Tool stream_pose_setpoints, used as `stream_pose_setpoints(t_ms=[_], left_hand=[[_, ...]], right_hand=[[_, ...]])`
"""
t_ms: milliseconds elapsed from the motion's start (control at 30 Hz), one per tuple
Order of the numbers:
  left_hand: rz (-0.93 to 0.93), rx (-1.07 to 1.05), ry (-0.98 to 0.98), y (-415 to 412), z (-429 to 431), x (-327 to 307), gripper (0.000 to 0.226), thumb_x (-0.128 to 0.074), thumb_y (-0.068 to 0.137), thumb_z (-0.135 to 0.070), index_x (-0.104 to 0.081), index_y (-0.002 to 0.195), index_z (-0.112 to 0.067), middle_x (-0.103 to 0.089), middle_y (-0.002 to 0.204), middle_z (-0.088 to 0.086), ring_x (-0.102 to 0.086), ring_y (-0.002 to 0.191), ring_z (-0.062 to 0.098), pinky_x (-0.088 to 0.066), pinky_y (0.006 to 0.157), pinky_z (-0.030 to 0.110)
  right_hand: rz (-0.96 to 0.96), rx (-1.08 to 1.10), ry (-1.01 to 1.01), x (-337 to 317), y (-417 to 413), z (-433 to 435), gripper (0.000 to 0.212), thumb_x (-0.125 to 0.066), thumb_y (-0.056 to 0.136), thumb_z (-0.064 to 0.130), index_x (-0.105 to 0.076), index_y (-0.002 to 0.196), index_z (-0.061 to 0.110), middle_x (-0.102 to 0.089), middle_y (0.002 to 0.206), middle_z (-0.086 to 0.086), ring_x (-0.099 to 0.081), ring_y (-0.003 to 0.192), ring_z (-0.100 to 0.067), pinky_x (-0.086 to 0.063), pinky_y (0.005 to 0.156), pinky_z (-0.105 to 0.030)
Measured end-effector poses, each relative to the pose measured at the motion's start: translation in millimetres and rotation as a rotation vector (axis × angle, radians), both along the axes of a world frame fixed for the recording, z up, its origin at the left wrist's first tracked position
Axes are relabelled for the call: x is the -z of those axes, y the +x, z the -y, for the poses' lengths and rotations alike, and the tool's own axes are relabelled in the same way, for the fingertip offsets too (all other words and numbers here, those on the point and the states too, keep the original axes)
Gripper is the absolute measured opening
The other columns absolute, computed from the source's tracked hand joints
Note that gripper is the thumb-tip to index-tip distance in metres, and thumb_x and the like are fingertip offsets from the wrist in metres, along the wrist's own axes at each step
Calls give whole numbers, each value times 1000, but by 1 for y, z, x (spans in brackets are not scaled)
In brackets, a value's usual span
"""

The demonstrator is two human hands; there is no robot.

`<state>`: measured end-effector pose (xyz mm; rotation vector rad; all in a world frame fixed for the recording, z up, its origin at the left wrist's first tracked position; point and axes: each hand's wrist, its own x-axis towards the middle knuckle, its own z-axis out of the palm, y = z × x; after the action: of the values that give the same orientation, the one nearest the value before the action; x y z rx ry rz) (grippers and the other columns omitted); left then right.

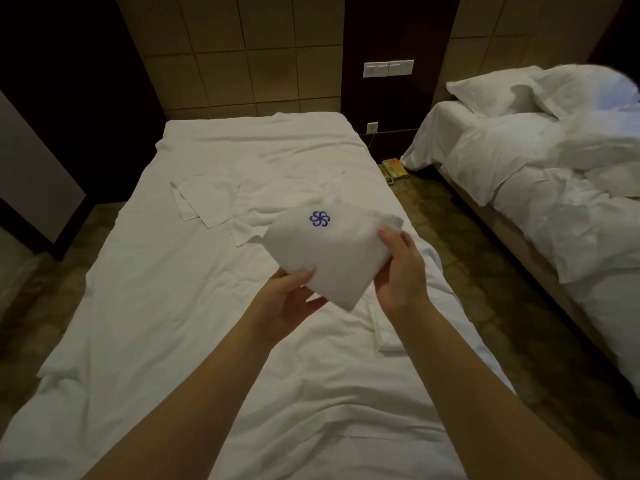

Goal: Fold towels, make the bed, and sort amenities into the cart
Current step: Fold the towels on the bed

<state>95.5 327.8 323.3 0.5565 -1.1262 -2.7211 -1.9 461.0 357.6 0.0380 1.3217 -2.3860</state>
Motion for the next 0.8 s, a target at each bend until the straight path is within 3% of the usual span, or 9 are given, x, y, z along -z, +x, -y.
stream_pose_setpoints(t_ms=[100,167,200,333,433,500,567,700,800], left_hand=[[91,-130,-9,3,21,-3,81,-82,68,-23,-42,139,-23,-55,133,6,-60,110,23,-54,79,42],[216,-216,-325,3,33,-8,76,-69,84,-24,-26,146,-32,-36,149,6,-42,128,22,-41,96,44],[239,-216,-541,3,36,-11,73,-69,85,-26,-27,144,-37,-33,150,2,-37,132,20,-35,102,43],[-13,6,-1135,-1,30,-39,50,-74,81,-25,-47,115,-49,-40,139,-14,-35,127,0,-28,102,25],[-107,168,-1362,-8,18,-54,35,-74,80,-25,-51,100,-44,-47,132,-15,-40,125,2,-34,101,25],[-103,252,-1395,-9,13,-56,26,-73,81,-28,-55,98,-35,-58,120,-12,-51,114,8,-42,94,27],[-84,288,-1375,-8,11,-55,23,-72,82,-28,-55,98,-27,-62,99,-13,-56,98,8,-44,83,19],[-65,277,-1396,-5,8,-51,36,-70,84,-18,-39,92,-35,-56,74,-13,-52,67,0,-40,60,12],[-53,261,-1478,-6,5,-51,27,-61,89,-16,-41,96,-33,-56,74,-11,-52,70,9,-37,60,11]], right_hand=[[-363,-38,300,-8,-7,-3,9,-63,74,24,-58,75,17,-59,73,3,-54,74,-17,-48,66,-32],[-659,-96,530,-11,-10,-5,14,-61,72,27,-55,70,15,-54,66,5,-49,65,-9,-41,58,-18],[-796,-115,635,-11,-12,-6,16,-60,72,27,-56,71,12,-54,66,3,-46,61,-5,-37,56,-13],[-1136,-177,845,-10,-9,-6,19,-61,73,23,-59,72,5,-57,70,0,-49,64,-5,-35,56,-9],[-1267,-234,848,-6,-4,-6,15,-69,77,19,-61,74,7,-61,74,-1,-53,65,-10,-42,60,-14],[-1305,-233,833,-5,-2,-8,13,-73,77,13,-61,74,9,-61,74,0,-54,66,-11,-44,61,-13],[-1279,-234,824,-3,0,-11,11,-71,77,15,-62,74,11,-61,75,1,-54,67,-11,-45,61,-15],[-1141,-181,811,-2,3,-13,15,-67,79,23,-63,78,8,-62,75,-2,-56,68,-15,-48,61,-23],[-1107,-130,846,0,3,-13,11,-71,83,20,-64,82,11,-62,77,1,-57,72,-12,-48,63,-19]])
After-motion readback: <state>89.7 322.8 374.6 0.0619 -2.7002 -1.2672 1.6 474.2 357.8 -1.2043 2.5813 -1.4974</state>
